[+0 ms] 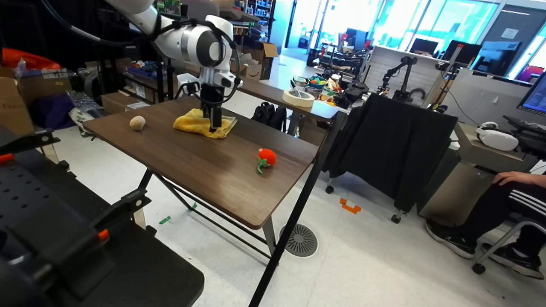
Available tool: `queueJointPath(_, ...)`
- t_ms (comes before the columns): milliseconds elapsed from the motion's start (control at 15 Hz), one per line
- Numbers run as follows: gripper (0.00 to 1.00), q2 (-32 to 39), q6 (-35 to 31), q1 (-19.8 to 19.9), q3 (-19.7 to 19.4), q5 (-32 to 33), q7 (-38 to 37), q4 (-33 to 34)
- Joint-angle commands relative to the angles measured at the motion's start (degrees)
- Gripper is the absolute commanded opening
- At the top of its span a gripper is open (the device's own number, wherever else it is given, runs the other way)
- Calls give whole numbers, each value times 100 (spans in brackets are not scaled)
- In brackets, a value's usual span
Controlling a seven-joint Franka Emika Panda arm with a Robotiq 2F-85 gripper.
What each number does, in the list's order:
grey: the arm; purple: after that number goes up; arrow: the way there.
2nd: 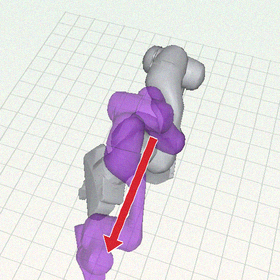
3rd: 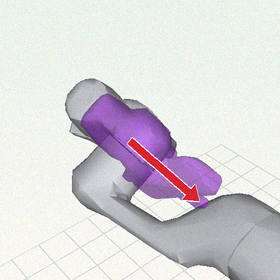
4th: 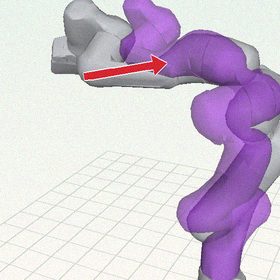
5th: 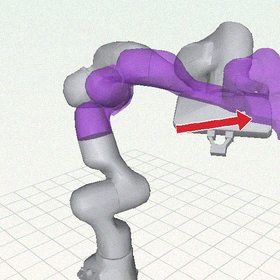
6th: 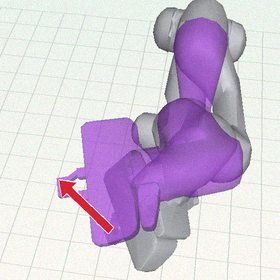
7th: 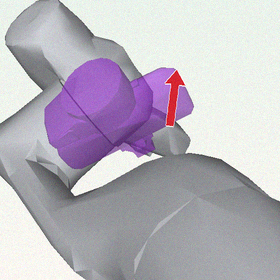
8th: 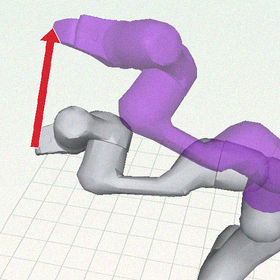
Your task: Wipe the table with the towel
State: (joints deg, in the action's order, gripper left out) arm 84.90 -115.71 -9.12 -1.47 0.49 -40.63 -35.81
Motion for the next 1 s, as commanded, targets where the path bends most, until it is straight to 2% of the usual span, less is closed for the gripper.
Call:
queueJointPath(0, 100, 161, 119, -367, 139, -94, 150, 240)
queueJointPath(200, 100, 160, 148, -328, 23, -69, 117, 288)
queueJointPath(467, 100, 167, 121, 183, -209, -85, -63, 333)
queueJointPath(733, 100, 172, 115, 758, -264, -145, -102, 351)
queueJointPath(933, 100, 171, 140, 634, -181, -110, -65, 347)
